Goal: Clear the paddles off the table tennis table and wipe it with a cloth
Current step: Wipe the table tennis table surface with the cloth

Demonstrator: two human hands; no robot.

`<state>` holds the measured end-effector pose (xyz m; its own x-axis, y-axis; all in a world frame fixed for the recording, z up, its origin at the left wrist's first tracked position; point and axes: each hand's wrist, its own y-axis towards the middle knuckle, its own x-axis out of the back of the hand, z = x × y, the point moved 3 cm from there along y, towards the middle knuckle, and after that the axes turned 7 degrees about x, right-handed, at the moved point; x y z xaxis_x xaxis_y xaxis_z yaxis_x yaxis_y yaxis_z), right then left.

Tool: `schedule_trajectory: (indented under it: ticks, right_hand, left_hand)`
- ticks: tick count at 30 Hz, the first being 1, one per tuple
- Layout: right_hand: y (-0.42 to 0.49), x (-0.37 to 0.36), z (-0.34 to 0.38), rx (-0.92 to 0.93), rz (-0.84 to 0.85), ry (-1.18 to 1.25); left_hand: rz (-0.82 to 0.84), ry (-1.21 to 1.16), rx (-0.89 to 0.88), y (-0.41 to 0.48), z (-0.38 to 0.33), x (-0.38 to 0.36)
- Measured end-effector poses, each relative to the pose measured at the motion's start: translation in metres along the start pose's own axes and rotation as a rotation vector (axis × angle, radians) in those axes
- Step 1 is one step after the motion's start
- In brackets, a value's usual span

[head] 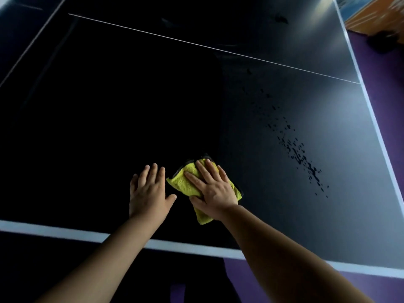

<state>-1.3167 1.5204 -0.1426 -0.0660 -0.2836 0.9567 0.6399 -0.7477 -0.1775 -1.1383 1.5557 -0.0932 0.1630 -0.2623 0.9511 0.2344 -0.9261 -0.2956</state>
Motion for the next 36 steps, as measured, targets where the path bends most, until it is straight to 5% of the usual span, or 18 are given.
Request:
schedule_trajectory:
  ticks: [10, 18, 28, 36]
  right_hand:
    - [0.164, 0.06, -0.167, -0.002, -0.029, -0.046]
    - [0.29, 0.098, -0.256, -0.034, -0.08, -0.04]
    - [0.389, 0.136, -0.327, -0.03, -0.055, -0.012]
    - [0.365, 0.141, -0.362, -0.15, -0.084, 0.023]
  left_hand:
    - [0.063, 0.006, 0.107, 0.152, -0.098, 0.022]
    - [0.15, 0.11, 0.013, 0.245, -0.146, 0.031]
    - [0.251, 0.2, 0.039, 0.264, -0.165, 0.03]
    - [0.302, 0.216, 0.063, 0.262, -0.168, 0.033]
